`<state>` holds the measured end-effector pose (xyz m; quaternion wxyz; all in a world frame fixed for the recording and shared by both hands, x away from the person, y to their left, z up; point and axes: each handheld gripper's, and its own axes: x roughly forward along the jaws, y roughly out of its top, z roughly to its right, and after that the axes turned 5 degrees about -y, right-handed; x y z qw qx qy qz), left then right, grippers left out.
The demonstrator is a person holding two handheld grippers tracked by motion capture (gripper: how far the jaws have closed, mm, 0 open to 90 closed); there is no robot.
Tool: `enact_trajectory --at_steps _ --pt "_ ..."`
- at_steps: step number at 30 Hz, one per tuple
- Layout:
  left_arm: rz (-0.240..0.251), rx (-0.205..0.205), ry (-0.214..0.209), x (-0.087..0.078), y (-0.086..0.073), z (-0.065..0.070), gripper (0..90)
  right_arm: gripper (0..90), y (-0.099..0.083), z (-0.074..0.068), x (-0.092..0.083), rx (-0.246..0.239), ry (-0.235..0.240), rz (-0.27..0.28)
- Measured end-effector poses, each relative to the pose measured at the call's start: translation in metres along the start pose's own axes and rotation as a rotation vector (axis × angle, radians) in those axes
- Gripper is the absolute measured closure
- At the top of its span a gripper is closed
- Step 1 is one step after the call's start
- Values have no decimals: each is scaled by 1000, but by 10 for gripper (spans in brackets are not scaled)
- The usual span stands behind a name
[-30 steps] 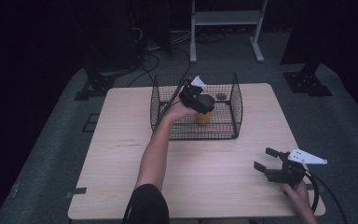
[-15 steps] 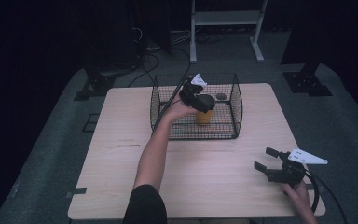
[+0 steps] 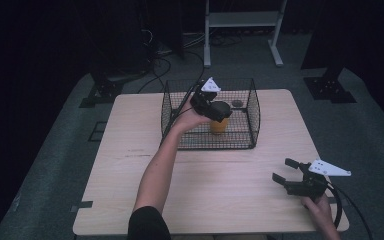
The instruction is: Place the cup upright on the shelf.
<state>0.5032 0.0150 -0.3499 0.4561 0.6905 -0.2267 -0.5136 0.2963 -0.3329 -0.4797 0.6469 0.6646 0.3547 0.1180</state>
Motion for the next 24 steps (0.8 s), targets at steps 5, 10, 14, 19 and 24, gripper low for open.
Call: enact_trajectory --at_steps 5,10,14,19,24 --pt "26 3 -1 -12 -3 7 6 130 0 -1 0 -2 -4 -3" --pt "42 5 6 -24 -9 16 6 130 0 -1 0 -4 -7 -5" --pt "55 -3 11 -32 -14 20 7 130 0 -2 1 -7 -12 -7" --pt "69 -15 11 -39 -22 25 7 130 0 -2 1 -13 -17 -8" --pt "77 -22 16 -45 -30 30 7 130 0 -2 1 -14 -19 -8"
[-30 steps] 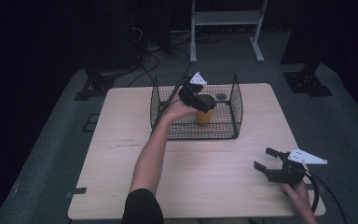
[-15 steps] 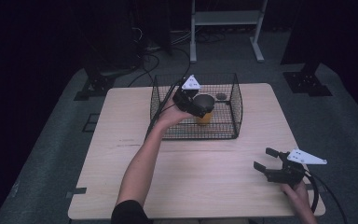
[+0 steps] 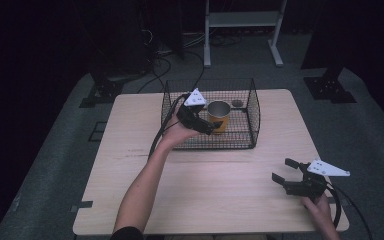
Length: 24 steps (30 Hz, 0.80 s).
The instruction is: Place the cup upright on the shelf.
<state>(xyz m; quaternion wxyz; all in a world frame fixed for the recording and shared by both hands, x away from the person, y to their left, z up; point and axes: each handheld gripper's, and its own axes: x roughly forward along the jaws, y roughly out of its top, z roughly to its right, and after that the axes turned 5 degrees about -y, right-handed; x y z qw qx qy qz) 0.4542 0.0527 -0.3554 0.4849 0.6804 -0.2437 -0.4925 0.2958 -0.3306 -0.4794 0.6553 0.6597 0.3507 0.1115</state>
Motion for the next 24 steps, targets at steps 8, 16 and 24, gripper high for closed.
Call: enact_trajectory --at_steps 8,16,24 --pt "10 5 10 -8 -6 10 7 130 0 0 0 -3 0 0" --pt "34 -4 9 -18 -15 20 7 131 0 0 0 -4 -3 -1" --pt "55 -18 27 -29 -25 28 7 130 0 -1 0 -4 -7 -2"
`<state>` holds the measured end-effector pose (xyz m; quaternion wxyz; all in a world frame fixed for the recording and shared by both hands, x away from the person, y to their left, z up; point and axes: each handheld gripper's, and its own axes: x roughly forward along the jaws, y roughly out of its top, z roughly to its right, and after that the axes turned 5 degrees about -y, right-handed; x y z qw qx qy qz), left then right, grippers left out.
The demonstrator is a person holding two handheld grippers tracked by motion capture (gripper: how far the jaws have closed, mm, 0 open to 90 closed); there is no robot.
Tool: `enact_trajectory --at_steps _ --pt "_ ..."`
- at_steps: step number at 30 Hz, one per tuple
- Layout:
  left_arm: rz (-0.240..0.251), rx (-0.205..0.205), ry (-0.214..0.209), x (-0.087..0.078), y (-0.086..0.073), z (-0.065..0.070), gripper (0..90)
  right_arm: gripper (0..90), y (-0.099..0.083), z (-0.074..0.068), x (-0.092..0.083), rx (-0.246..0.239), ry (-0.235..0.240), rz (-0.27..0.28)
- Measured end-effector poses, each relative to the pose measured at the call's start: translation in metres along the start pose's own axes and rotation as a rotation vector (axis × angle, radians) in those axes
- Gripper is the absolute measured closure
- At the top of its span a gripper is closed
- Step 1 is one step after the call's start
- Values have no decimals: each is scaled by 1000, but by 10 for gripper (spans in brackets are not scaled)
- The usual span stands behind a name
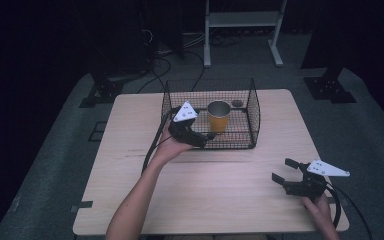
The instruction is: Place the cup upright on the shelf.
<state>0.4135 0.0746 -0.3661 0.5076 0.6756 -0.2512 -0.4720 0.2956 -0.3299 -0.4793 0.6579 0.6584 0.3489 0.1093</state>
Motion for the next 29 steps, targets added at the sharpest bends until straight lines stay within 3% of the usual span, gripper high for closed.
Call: enact_trajectory --at_steps 19,29 --pt "22 1 27 -31 -28 23 7 131 0 0 0 0 -3 -1" --pt "92 -36 28 -53 -50 46 7 130 0 0 0 5 1 -1"
